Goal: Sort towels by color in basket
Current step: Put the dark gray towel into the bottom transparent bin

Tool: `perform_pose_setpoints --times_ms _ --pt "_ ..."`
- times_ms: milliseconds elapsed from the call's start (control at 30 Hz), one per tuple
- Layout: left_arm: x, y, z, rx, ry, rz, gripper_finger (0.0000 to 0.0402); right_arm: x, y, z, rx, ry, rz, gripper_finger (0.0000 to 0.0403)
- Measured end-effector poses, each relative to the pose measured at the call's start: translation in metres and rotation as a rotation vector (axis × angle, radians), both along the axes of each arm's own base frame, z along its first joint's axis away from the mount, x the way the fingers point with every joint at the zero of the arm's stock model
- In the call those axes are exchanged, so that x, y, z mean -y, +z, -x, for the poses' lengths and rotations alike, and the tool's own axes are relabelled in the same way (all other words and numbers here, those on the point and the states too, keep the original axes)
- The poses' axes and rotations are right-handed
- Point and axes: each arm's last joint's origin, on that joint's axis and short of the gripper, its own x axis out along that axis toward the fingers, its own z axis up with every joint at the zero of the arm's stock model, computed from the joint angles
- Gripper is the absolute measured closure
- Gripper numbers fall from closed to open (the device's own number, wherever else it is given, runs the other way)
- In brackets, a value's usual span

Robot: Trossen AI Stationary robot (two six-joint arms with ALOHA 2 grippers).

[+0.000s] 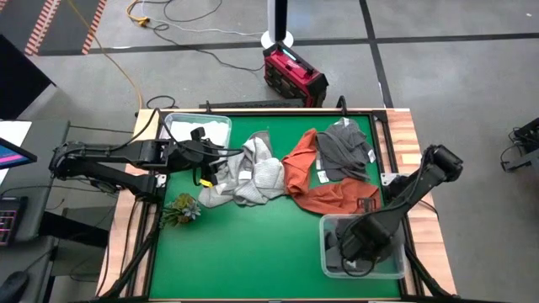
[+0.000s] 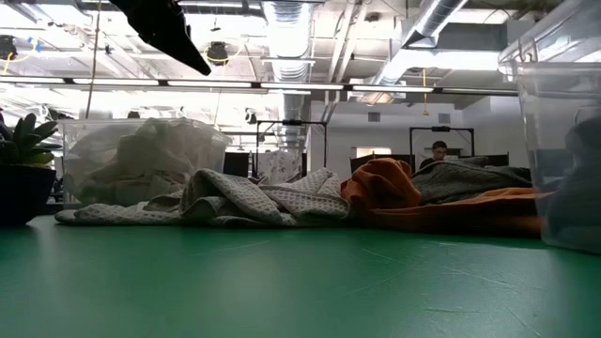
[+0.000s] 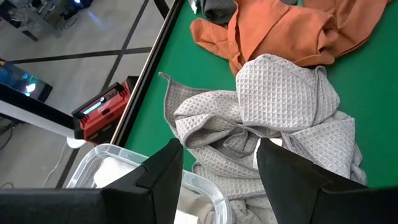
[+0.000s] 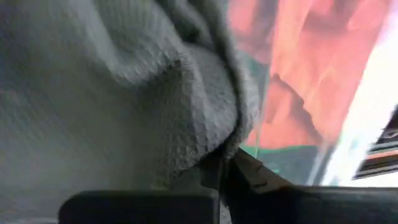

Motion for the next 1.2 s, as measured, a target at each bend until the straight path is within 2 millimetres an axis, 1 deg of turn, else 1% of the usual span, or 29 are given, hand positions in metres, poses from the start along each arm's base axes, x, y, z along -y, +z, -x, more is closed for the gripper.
perform_pose_setpoints --times_ms 133,233,400,533,667,733,800,867,933,1033,1100,1200 --pt "0.000 0.000 0.000 0.001 0.000 0.000 0.0205 -0.003 0.020 -0.017 0.129 -0.086 -0.070 0.0380" --pt "0.000 0.000 0.000 0.001 0.000 0.000 0.0205 -0.008 0.029 -0.029 0.246 -0.113 -0.147 0.0384" --pt "0.000 0.000 0.000 0.001 0.000 0.000 0.0205 -0.015 0.030 -0.044 0.373 -0.193 -0.264 0.0368" --pt "0.000 0.000 0.000 -0.001 -0.002 -0.003 0.0205 -0.020 0.032 -0.051 0.434 -0.229 -0.322 0.0374" --pt "0.000 0.000 0.000 -0.001 -0.002 -0.003 0.0205 -0.020 0.032 -0.053 0.492 -0.258 -0.291 0.0383" --pt "0.000 0.000 0.000 -0.001 -0.002 -0.003 0.0205 -0.017 0.027 -0.051 0.484 -0.277 -0.257 0.0382" --pt "0.000 0.000 0.000 -0.001 -0.002 -0.003 0.0205 -0.013 0.018 -0.046 0.433 -0.311 -0.202 0.0378" --pt "0.000 0.000 0.000 -0.002 -0.001 -0.003 0.0205 -0.010 0.007 -0.039 0.382 -0.340 -0.146 0.0369" --pt "0.000 0.000 0.000 -0.003 -0.002 -0.003 0.0205 -0.009 0.001 -0.033 0.348 -0.344 -0.112 0.0356" --pt "0.000 0.000 0.000 -0.003 -0.002 -0.003 0.0205 -0.011 0.000 -0.028 0.317 -0.297 -0.112 0.0330" --pt "0.000 0.000 0.000 -0.003 -0.002 -0.003 0.0205 -0.012 0.005 -0.027 0.302 -0.269 -0.125 0.0307" --pt "0.000 0.000 0.000 -0.006 -0.006 -0.008 0.0205 -0.011 0.024 -0.026 0.259 -0.255 -0.164 0.0270"
